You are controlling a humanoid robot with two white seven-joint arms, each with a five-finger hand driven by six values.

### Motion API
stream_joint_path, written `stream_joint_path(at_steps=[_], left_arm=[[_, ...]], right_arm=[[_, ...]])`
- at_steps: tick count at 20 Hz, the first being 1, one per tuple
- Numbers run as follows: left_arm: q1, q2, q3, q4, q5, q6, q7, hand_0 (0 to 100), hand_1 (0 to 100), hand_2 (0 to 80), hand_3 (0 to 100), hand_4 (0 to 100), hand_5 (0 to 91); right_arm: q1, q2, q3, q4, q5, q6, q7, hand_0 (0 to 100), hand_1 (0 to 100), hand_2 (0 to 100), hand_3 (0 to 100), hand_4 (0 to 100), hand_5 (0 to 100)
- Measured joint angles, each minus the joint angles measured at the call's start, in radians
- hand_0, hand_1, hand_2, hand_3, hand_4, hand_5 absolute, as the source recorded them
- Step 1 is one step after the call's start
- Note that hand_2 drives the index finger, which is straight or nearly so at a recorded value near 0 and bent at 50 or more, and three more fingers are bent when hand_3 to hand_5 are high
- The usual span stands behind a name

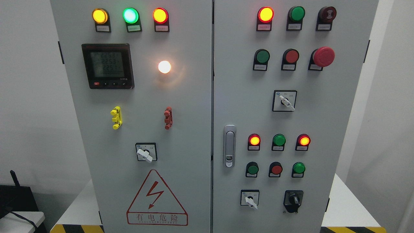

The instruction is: Trip black knob to open circuit

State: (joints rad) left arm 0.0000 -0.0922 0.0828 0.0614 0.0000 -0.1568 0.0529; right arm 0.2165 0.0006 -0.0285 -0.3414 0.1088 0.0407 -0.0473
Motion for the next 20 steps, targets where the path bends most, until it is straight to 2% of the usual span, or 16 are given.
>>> stream_joint_path(at_steps=[5, 8, 10, 14, 15, 16, 18, 19, 20], left_arm=[[0.000, 0.000, 0.000, 0.000, 0.000, 0.000, 0.000, 12, 39, 0.0, 0, 0, 0.0], [0.000, 0.000, 0.000, 0.000, 0.000, 0.000, 0.000, 12, 39, 0.0, 0, 0, 0.0], [0.000, 0.000, 0.000, 0.000, 0.000, 0.000, 0.000, 12, 39, 0.0, 0, 0, 0.0], [0.000, 0.000, 0.000, 0.000, 0.000, 0.000, 0.000, 12, 39, 0.0, 0, 0, 0.0], [0.000, 0.000, 0.000, 0.000, 0.000, 0.000, 0.000, 12, 39, 0.0, 0, 0, 0.0], [0.000, 0.000, 0.000, 0.000, 0.000, 0.000, 0.000, 12, 39, 0.0, 0, 0, 0.0], [0.000, 0.000, 0.000, 0.000, 0.000, 0.000, 0.000, 12, 39, 0.0, 0, 0, 0.0], [0.000, 0.000, 0.000, 0.000, 0.000, 0.000, 0.000, 12, 39, 0.0, 0, 0, 0.0], [0.000, 0.000, 0.000, 0.000, 0.000, 0.000, 0.000, 12, 39, 0.0, 0, 0, 0.0]], right_arm=[[0.081, -0.014, 0.027, -0.117, -0.002, -0.039, 0.004, 23, 36, 0, 8, 18, 14], [0.141, -0.024, 0.040, -0.188, -0.002, -0.144, 0.015, 23, 37, 0, 12, 20, 15], [0.186, -0.033, 0.046, -0.239, -0.002, -0.205, 0.016, 23, 38, 0, 18, 25, 18], [0.268, -0.052, 0.051, -0.340, -0.003, -0.312, 0.016, 23, 44, 0, 33, 36, 27], [0.281, -0.055, 0.049, -0.361, -0.003, -0.347, 0.016, 23, 46, 0, 37, 39, 31], [0.297, -0.058, 0.048, -0.383, -0.004, -0.382, 0.016, 22, 47, 1, 39, 41, 33], [0.325, -0.064, 0.044, -0.427, -0.005, -0.457, 0.017, 22, 50, 7, 47, 47, 44], [0.337, -0.066, 0.043, -0.448, -0.006, -0.491, 0.017, 22, 51, 8, 48, 48, 45], [0.353, -0.068, 0.042, -0.474, -0.006, -0.526, 0.017, 22, 52, 12, 52, 53, 52]])
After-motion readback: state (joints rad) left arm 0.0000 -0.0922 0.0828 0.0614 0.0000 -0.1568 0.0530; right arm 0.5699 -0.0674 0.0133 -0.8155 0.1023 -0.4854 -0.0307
